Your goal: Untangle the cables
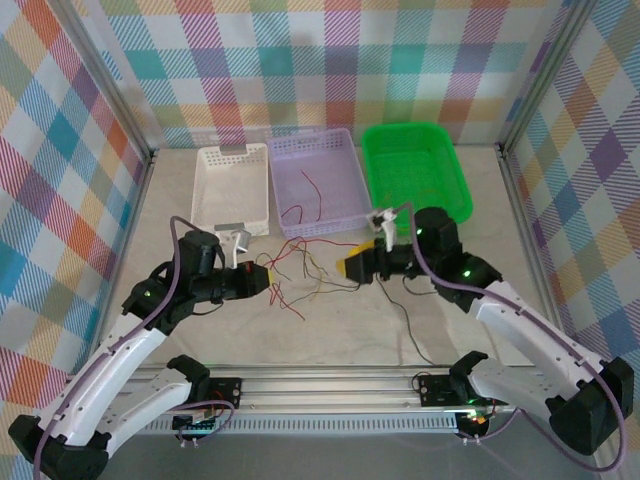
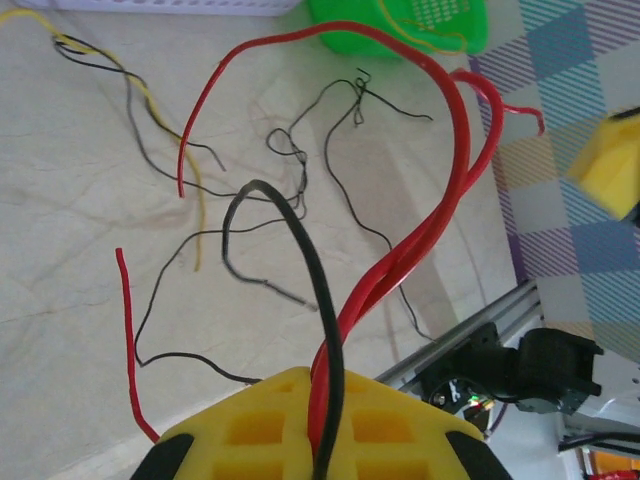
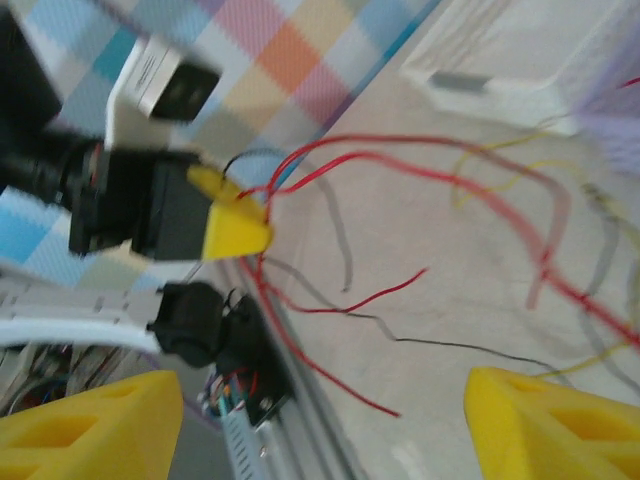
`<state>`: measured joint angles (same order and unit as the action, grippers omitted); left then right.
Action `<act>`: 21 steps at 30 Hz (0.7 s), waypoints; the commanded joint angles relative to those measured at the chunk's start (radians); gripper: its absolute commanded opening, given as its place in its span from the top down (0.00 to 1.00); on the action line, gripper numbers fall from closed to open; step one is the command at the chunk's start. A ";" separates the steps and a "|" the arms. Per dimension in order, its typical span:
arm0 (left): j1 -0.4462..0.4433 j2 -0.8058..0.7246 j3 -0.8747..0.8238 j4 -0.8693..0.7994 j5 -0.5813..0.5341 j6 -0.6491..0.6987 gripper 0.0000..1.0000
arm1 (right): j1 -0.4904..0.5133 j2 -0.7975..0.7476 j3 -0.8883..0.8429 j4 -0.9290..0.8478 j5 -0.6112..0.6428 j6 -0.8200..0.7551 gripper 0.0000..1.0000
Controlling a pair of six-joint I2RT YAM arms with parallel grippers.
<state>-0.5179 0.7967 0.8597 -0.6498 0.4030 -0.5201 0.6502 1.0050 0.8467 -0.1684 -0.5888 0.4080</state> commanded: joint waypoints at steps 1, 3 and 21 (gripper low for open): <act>-0.045 0.001 -0.005 0.083 0.021 -0.032 1.00 | 0.056 -0.018 -0.047 0.167 0.006 0.020 0.25; -0.071 0.003 -0.009 0.093 0.010 -0.036 1.00 | 0.069 -0.003 -0.082 0.225 0.019 0.056 0.25; -0.245 0.063 -0.057 0.184 -0.084 -0.059 1.00 | 0.122 0.176 -0.114 0.519 0.249 0.241 0.29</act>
<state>-0.7441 0.8539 0.8009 -0.5114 0.3412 -0.5804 0.7616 1.1580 0.7338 0.2543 -0.3695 0.6052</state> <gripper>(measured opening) 0.046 0.717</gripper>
